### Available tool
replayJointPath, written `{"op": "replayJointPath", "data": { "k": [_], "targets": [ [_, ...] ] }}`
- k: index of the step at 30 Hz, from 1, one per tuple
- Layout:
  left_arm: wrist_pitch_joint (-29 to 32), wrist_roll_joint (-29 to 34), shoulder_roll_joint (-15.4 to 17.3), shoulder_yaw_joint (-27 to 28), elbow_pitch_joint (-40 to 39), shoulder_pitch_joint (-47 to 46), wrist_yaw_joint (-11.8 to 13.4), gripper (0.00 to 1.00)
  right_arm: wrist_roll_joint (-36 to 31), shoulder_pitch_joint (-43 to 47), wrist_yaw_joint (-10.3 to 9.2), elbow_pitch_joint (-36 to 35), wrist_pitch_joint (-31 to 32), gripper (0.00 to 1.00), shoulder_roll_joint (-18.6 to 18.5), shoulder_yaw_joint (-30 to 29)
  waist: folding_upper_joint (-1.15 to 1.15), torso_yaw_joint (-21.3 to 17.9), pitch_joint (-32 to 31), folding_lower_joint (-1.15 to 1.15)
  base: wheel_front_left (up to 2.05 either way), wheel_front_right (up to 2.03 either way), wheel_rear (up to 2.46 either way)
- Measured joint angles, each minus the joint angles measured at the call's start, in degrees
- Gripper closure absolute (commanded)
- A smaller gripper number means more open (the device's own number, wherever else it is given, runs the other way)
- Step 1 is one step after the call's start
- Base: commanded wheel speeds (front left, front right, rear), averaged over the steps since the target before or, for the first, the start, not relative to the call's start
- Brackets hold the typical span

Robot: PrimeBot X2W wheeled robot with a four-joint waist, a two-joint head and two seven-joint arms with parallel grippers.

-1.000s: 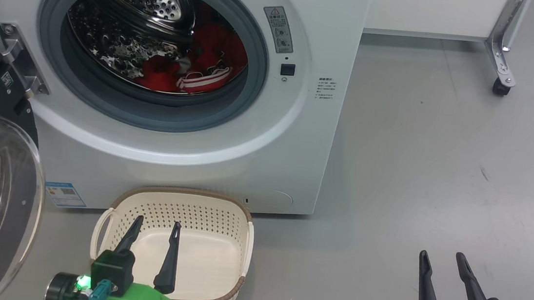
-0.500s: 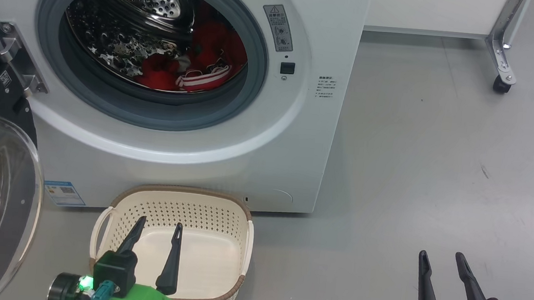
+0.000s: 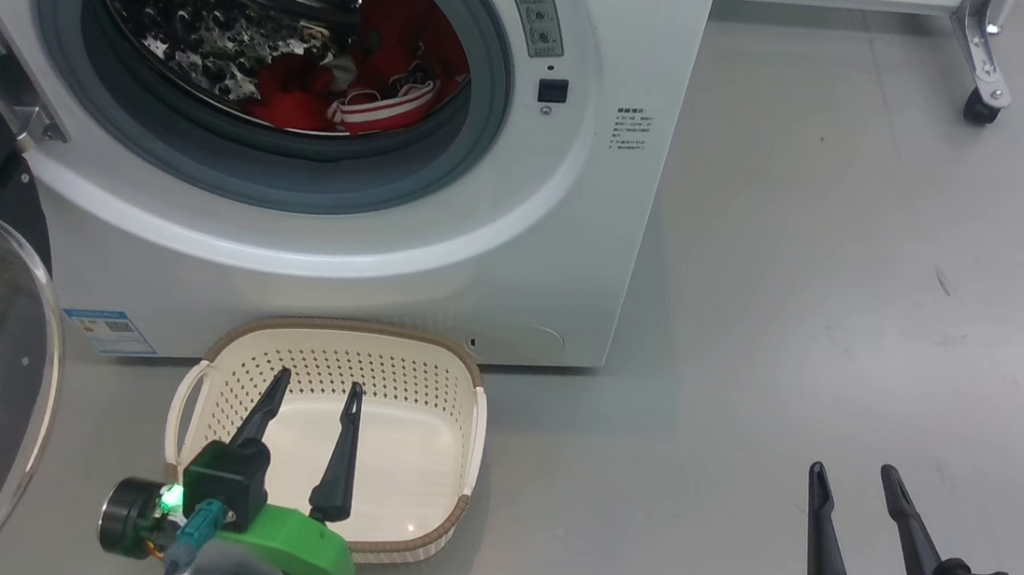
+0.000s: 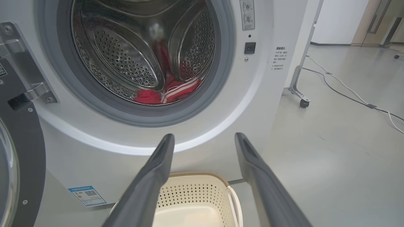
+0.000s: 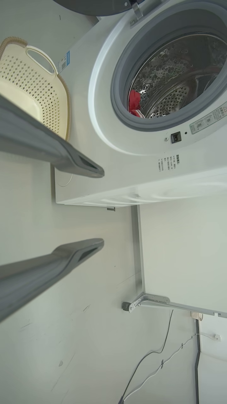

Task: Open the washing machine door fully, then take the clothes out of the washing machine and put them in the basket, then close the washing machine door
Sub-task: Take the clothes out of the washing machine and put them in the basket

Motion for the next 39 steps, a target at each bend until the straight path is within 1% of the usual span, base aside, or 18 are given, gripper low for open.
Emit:
{"op": "replayJointPath", "data": {
  "k": [5, 11, 18, 20, 22, 24, 31, 35, 39],
  "targets": [
    [1.3, -1.5, 0.0, -0.7, 0.0, -2.3, 0.0, 0.00, -0.3, -1.5, 0.49, -1.3, 0.0, 0.00, 0.0, -0.2, 0.00, -0.3, 2.9, 0.00, 0.00, 0.00, 0.00],
    [5.3, -3.6, 0.0, -1.3, 0.9, -6.2, 0.0, 0.00, -0.7, -3.7, 1.46, -2.3, 0.0, 0.00, 0.0, -0.2, 0.00, -0.9, 7.1, 0.00, 0.00, 0.00, 0.00],
    [9.7, -5.1, -0.1, 1.6, 1.5, -12.8, 0.0, 0.00, -0.6, -7.4, 2.02, -3.1, 0.0, 0.00, -0.1, -0.4, 0.00, -2.3, 12.4, 0.00, 0.00, 0.00, 0.00],
    [11.0, -5.7, 0.1, 2.5, 1.5, -15.3, 0.0, 0.00, -0.6, -8.6, 2.54, -3.1, 0.0, 0.00, -0.1, -0.4, 0.00, -2.8, 14.0, 0.00, 0.00, 0.00, 0.00],
    [12.5, -6.5, 0.4, 3.4, 1.5, -17.7, 0.0, 0.00, -0.3, -9.9, 2.60, -3.0, 0.0, 0.00, -0.1, -0.4, 0.00, -3.4, 15.4, 0.00, 0.00, 0.00, 0.00],
    [14.2, -7.3, 1.0, 4.0, 1.6, -19.8, -0.1, 0.00, -0.1, -11.2, 2.92, -2.9, 0.0, 0.00, -0.1, -0.4, 0.00, -4.1, 16.8, 0.00, 0.00, 0.00, 0.00],
    [20.9, -8.8, 4.1, 5.3, 3.3, -27.5, -2.4, 0.00, 1.5, -14.0, 3.21, -1.2, 0.0, 0.00, -0.2, 0.2, 0.00, -7.1, 19.7, 0.00, 0.00, 0.00, 0.00],
    [24.7, -9.1, 6.1, 6.0, 4.6, -31.8, -3.0, 0.00, 2.4, -14.4, 3.52, -0.5, 0.0, 0.00, -0.2, 0.9, 0.00, -8.9, 20.6, 0.00, 0.00, 0.00, 0.00],
    [27.8, -9.8, 8.0, 7.7, 5.7, -36.2, -3.1, 0.00, 3.0, -15.1, 3.75, 0.2, 0.0, 0.00, -0.3, 1.8, 0.00, -10.4, 21.4, 0.00, 0.00, 0.00, 0.00]
  ]
}}
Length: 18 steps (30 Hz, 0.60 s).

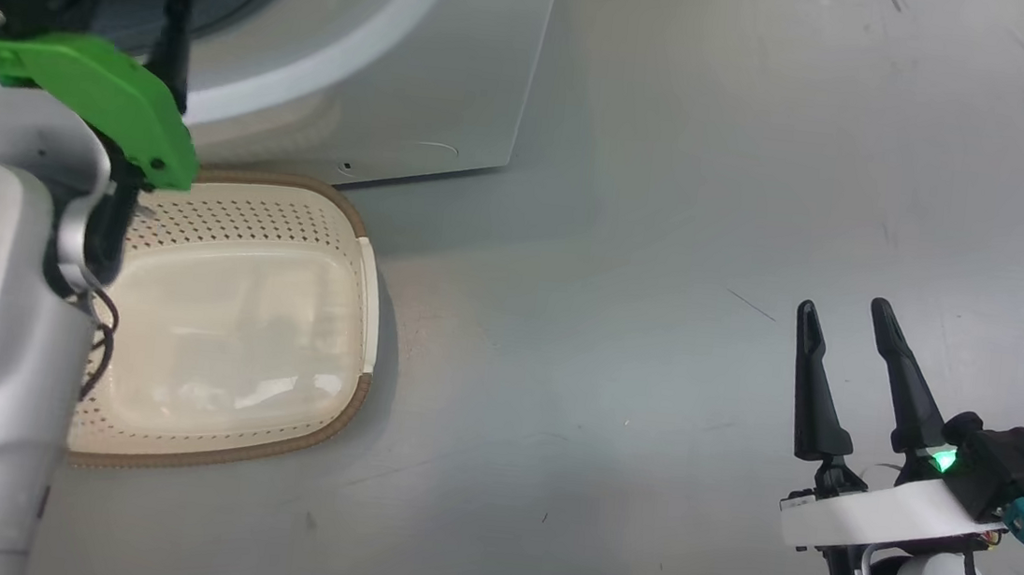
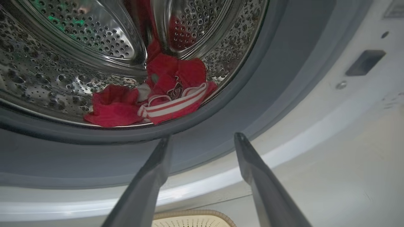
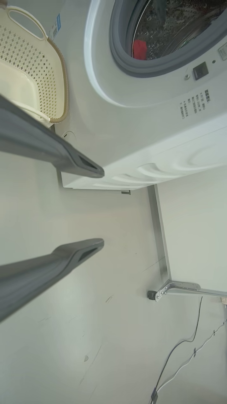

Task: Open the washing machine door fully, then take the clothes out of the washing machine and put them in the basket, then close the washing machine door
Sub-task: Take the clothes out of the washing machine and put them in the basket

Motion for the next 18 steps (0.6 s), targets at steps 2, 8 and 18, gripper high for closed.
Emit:
{"op": "replayJointPath", "data": {
  "k": [2, 8, 18],
  "targets": [
    [1.1, -0.8, 0.8, 1.2, 0.5, -2.3, 0.0, 0.00, 0.4, -0.2, 0.13, 0.3, 0.0, 0.00, 0.0, 0.5, 0.00, -0.7, 0.4, 0.00, 0.00, 0.00, 0.00],
    [5.2, -1.8, 2.9, 3.0, 2.4, -8.4, 0.0, 0.00, 1.1, -1.0, 0.26, 0.9, 0.0, 0.00, 0.0, 1.6, 0.00, -2.9, 1.8, 0.00, 0.00, 0.00, 0.00],
    [12.2, -1.6, 7.0, 3.5, 5.6, -16.8, 0.1, 0.00, 3.4, -3.2, 0.77, 1.5, 0.0, 0.00, 0.0, 4.1, 0.00, -6.7, 5.6, 0.00, 0.00, 0.00, 0.00]
  ]
}}
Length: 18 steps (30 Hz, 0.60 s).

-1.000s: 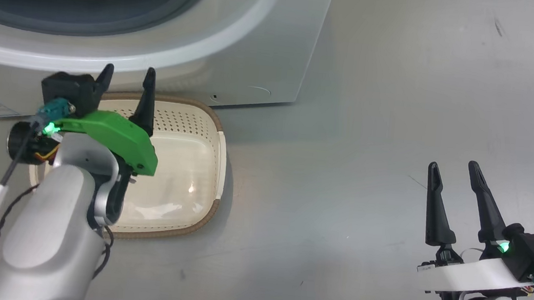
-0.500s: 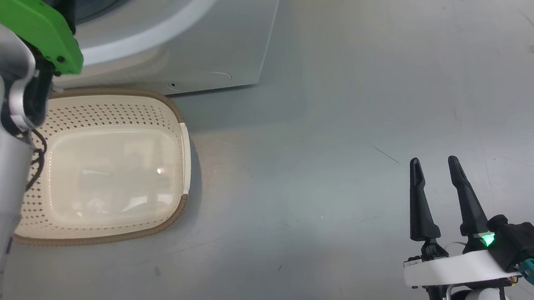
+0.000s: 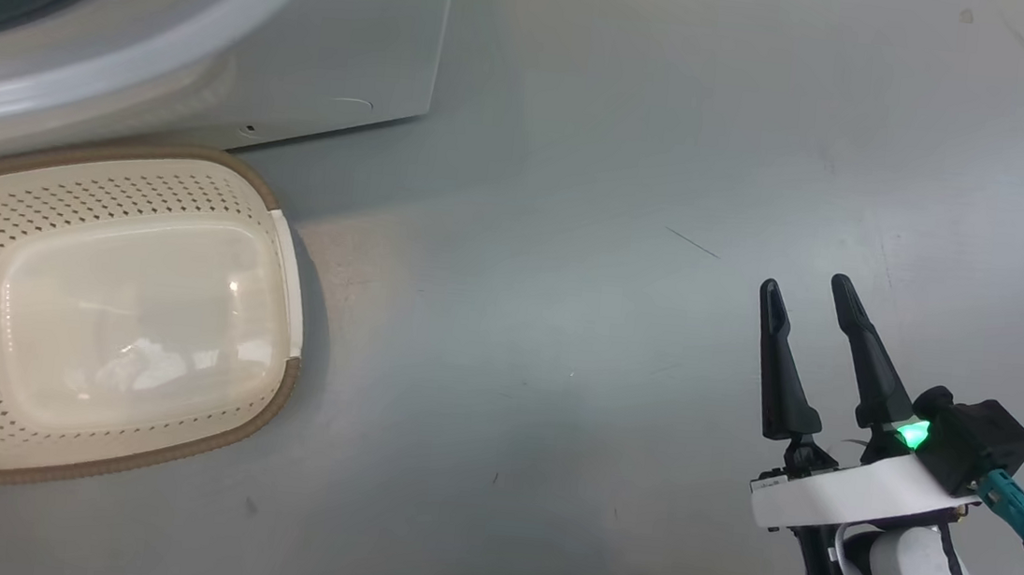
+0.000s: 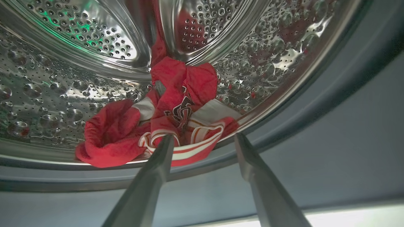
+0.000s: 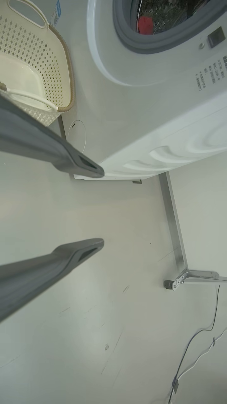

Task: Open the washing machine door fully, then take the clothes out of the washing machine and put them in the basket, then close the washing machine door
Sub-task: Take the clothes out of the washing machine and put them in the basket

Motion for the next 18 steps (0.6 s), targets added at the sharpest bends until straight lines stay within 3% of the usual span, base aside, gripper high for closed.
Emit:
{"op": "replayJointPath", "data": {
  "k": [18],
  "targets": [
    [2.9, 1.6, 4.6, 1.9, 4.8, -6.8, 1.1, 0.00, 2.7, -3.3, 0.46, 1.0, 0.0, 0.00, 0.0, 3.1, 0.00, -5.4, 5.6, 0.00, 0.00, 0.00, 0.00]
  ]
}}
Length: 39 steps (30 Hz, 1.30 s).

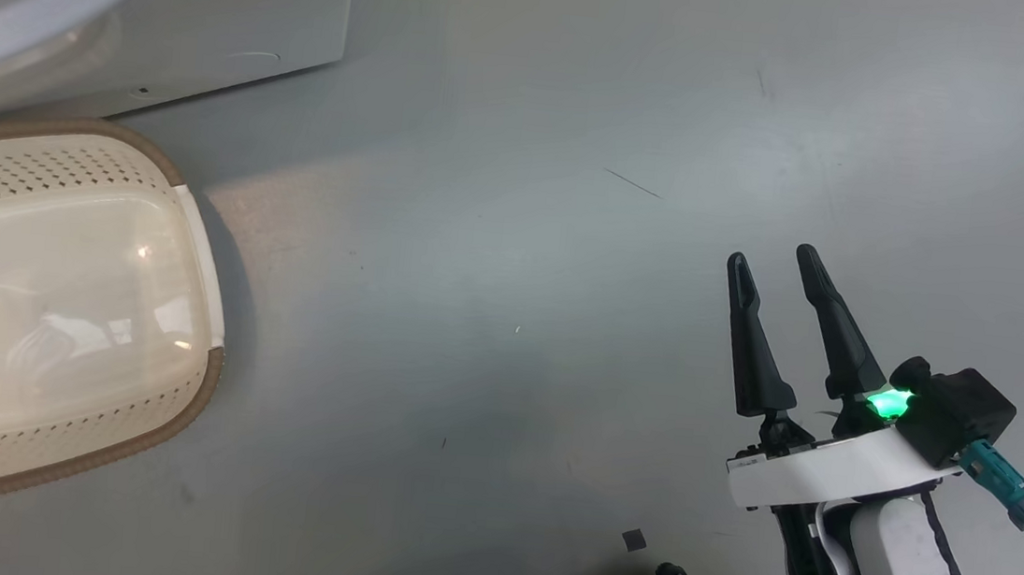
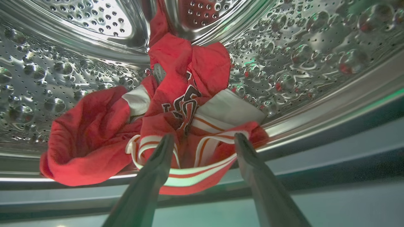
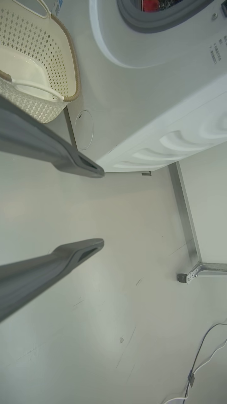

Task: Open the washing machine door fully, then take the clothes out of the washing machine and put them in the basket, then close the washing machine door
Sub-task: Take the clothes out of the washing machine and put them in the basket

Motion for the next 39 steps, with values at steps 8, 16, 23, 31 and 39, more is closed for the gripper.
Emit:
{"op": "replayJointPath", "data": {
  "k": [8, 16, 23, 31, 39],
  "targets": [
    [0.6, 1.3, 1.1, 0.2, 3.4, -0.1, 0.7, 0.00, 0.3, -0.5, 0.04, 0.6, 0.0, 0.00, 0.0, 0.5, 0.00, -1.9, 1.1, 0.00, 0.00, 0.00, 0.00],
    [1.6, 2.3, 1.8, 0.3, 6.0, -0.1, 1.4, 0.72, 0.8, -0.5, 0.07, 1.3, 0.0, 0.00, 0.0, 0.5, 0.00, -2.3, 1.1, 0.00, 0.00, 0.00, 0.00],
    [1.9, 2.4, 1.6, 0.0, 6.8, -0.1, 1.5, 1.00, 0.8, -0.7, 0.21, 1.5, 0.0, 0.00, 0.0, 0.5, 0.00, -2.3, 1.1, 0.00, 0.00, 0.00, 0.00],
    [-1.7, 3.1, 0.6, -0.5, 6.7, -0.1, 1.5, 1.00, 0.8, -1.2, 0.23, 1.7, 0.0, 0.00, 0.0, -0.3, 0.00, -1.9, 0.7, 0.00, 0.00, 0.00, 0.00],
    [-7.7, 3.3, -1.2, -0.4, 5.9, 0.5, 1.3, 1.00, 0.1, -1.6, 0.52, 1.8, 0.0, 0.00, 0.0, -1.3, 0.00, -0.6, -0.2, 0.00, 0.00, 0.00, 0.00]
  ]
}}
